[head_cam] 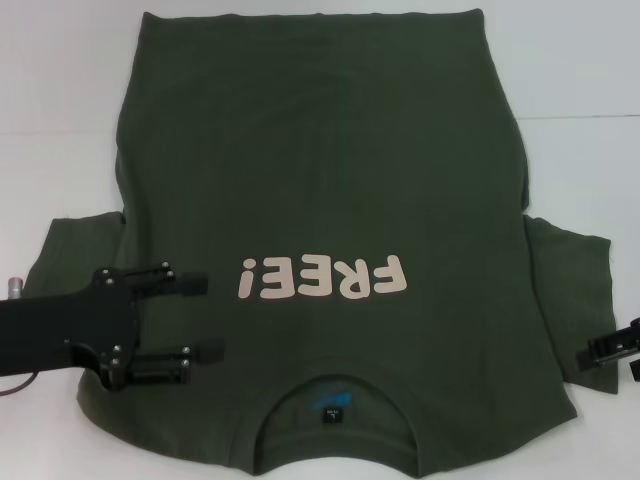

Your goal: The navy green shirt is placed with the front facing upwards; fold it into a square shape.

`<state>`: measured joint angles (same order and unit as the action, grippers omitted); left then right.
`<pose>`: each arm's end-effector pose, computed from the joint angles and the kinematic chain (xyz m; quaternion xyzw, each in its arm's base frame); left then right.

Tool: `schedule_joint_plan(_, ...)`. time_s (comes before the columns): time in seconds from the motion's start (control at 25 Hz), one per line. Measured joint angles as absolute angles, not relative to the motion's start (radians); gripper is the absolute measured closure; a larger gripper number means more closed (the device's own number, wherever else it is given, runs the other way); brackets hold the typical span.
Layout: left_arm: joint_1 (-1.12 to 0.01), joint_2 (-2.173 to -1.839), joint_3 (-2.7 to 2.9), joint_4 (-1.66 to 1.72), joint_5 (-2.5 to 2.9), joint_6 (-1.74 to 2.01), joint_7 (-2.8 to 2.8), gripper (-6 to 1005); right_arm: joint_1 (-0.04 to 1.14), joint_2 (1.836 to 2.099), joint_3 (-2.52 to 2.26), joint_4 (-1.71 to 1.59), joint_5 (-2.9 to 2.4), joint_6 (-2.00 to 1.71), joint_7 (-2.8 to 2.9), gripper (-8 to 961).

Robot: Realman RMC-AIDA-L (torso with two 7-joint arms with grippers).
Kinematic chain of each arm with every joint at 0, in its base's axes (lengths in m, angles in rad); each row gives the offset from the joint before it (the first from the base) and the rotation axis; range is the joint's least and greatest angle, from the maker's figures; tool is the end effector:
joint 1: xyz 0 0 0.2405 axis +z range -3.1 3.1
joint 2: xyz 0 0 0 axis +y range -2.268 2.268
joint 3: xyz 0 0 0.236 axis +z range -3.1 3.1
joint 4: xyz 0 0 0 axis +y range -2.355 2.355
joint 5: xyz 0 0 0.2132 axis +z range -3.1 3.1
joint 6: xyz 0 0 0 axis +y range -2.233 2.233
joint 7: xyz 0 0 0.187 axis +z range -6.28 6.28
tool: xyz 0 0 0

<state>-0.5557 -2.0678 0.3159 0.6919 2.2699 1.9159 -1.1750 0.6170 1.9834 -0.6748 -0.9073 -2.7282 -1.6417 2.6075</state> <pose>-0.2338 0.2990 0.0088 -0.9475 -0.1251 -0.2803 0.0900 0.3142 0.3347 0.0371 -0.7241 0.6687 -0.0706 0.1538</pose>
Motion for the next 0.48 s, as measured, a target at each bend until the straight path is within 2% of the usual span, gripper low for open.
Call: schedule_joint_plan(0.48, -0.552, -2.068, 0.316, 0.692, 2.272, 1.917, -1.167, 201, 0.629, 1.984, -0.675, -0.881, -2.726, -1.622, 2.608, 8)
